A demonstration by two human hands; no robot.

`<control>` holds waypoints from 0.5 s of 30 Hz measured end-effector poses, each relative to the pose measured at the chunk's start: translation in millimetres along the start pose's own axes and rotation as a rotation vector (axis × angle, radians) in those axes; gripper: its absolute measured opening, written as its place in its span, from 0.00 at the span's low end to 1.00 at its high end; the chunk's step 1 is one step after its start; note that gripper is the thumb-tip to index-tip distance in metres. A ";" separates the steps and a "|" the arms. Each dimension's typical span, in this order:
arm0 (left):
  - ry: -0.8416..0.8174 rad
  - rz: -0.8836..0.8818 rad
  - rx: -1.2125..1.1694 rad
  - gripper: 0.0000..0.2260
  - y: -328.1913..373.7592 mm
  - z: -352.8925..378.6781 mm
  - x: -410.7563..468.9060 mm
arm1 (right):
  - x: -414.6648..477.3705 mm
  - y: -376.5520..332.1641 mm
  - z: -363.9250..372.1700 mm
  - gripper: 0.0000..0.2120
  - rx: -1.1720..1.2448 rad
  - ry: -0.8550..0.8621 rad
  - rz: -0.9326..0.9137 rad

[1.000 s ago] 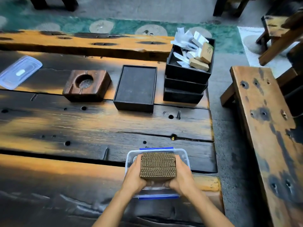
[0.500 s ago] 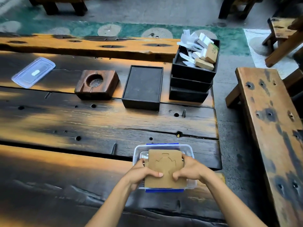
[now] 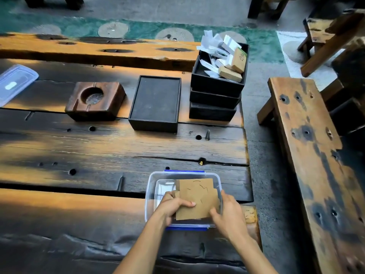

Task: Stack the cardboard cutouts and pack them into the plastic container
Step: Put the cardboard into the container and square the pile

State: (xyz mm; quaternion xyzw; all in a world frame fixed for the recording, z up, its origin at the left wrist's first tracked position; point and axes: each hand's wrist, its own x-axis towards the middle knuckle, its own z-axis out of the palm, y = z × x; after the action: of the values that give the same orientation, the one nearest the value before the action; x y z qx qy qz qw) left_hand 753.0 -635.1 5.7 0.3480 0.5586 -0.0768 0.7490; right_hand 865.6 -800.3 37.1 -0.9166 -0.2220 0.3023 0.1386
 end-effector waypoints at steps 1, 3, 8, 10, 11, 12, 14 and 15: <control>0.005 0.001 -0.008 0.39 0.7 4.5 1.4 | 1.6 1.3 -0.4 0.34 -0.004 0.013 0.001; 0.032 0.011 -0.004 0.35 1.5 9.0 6.8 | 7.2 3.7 -2.9 0.34 -0.015 0.028 -0.013; 0.145 0.138 0.061 0.31 -0.4 13.0 14.8 | 10.7 10.4 -2.5 0.39 -0.065 0.012 -0.087; 0.183 0.184 0.119 0.36 0.1 15.2 14.6 | 11.2 13.0 1.7 0.40 -0.073 0.030 -0.120; 0.192 0.199 0.173 0.37 1.6 15.4 14.3 | 12.0 13.7 3.0 0.40 -0.079 0.036 -0.137; 0.193 0.206 0.259 0.37 4.2 14.9 13.8 | 12.3 13.6 4.0 0.40 -0.099 0.039 -0.155; 0.197 0.219 0.514 0.38 11.5 13.8 11.5 | 14.3 13.1 4.9 0.40 -0.219 0.052 -0.218; 0.208 0.246 0.639 0.39 14.6 13.3 9.9 | 16.6 12.9 5.6 0.39 -0.286 0.055 -0.273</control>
State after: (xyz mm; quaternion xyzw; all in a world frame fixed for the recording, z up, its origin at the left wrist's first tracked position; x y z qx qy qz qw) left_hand 774.3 -629.6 5.0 0.6353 0.5334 -0.1212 0.5451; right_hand 878.2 -802.6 19.6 -0.8962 -0.3811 0.2210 0.0524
